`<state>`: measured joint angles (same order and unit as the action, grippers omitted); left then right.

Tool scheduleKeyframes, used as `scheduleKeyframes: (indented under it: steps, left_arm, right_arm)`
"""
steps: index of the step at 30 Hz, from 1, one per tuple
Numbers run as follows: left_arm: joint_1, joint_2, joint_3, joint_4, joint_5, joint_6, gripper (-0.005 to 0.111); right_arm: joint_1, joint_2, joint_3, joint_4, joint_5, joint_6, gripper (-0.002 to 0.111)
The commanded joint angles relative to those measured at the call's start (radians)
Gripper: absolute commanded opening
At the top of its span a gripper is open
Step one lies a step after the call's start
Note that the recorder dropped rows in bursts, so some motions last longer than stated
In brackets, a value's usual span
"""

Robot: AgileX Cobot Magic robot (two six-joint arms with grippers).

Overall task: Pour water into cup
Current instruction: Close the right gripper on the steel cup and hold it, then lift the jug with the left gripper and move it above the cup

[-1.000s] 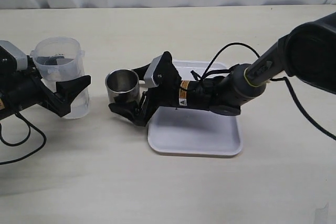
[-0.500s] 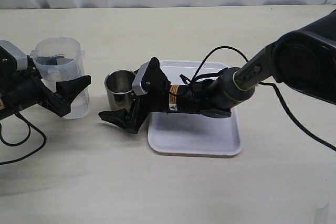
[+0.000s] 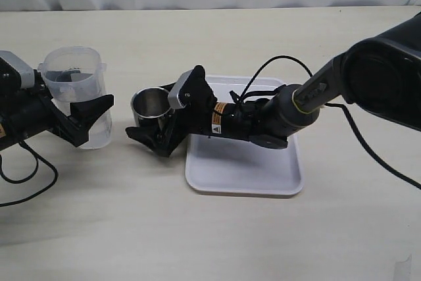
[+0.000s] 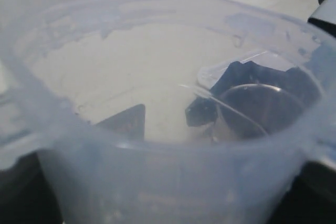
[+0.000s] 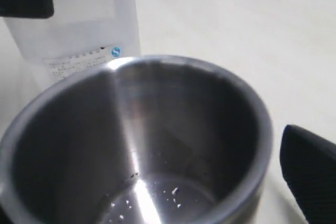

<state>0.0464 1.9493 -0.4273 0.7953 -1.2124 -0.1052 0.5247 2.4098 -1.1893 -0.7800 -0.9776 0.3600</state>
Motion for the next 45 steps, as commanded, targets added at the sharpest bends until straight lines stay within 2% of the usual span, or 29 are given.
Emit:
scheduleKeyframes:
  steps: [1,3,5,8,12,17,18,23,28,31,36,45]
  left_arm:
    - [-0.002,0.002,-0.005,0.008,-0.009,-0.003,0.000]
    - [-0.002,0.002,-0.005,0.008,-0.009,-0.003,0.000]
    - [-0.002,0.002,-0.005,0.008,-0.009,-0.003,0.000]
    - [-0.002,0.002,-0.005,0.008,-0.009,-0.003,0.000]
    - [-0.002,0.002,-0.005,0.008,-0.009,-0.001,0.000]
    - [-0.002,0.002,-0.005,0.006,-0.009,0.003,0.000]
    - [-0.002,0.002,-0.005,0.006,-0.009,0.003,0.000]
    - [-0.002,0.002,-0.005,0.006,-0.009,0.003,0.000]
    - [-0.002,0.002,-0.005,0.005,-0.009,0.007,0.000]
    - [-0.002,0.002,-0.005,-0.004,-0.009,0.017,0.000]
    - [-0.002,-0.003,-0.013,-0.029,-0.009,0.142,0.000]
    - [-0.002,-0.011,-0.123,-0.008,-0.009,0.158,0.000]
  right_arm:
    - [0.001,0.000,-0.004,0.001,0.057,-0.005,0.097]
    - [0.001,0.000,-0.004,0.001,0.068,-0.005,0.096]
    - [0.001,0.000,-0.004,0.001,0.068,-0.005,0.088]
    - [0.001,0.000,-0.004,0.004,0.068,-0.005,0.069]
    - [0.001,0.000,-0.004,0.002,0.064,-0.005,0.037]
    - [0.001,0.000,-0.004,-0.075,0.064,-0.005,0.008]
    - [0.001,-0.002,-0.004,-0.080,0.064,-0.005,0.005]
    - [0.001,-0.023,-0.004,-0.114,0.064,-0.005,0.004]
    - [0.001,-0.025,-0.004,-0.267,0.062,-0.005,0.004]
    - [0.001,-0.025,-0.004,-0.245,0.064,-0.005,0.004]
    - [0.001,-0.025,-0.004,-0.245,0.064,-0.005,0.004]
    - [0.001,-0.025,-0.004,-0.245,0.064,-0.005,0.004]
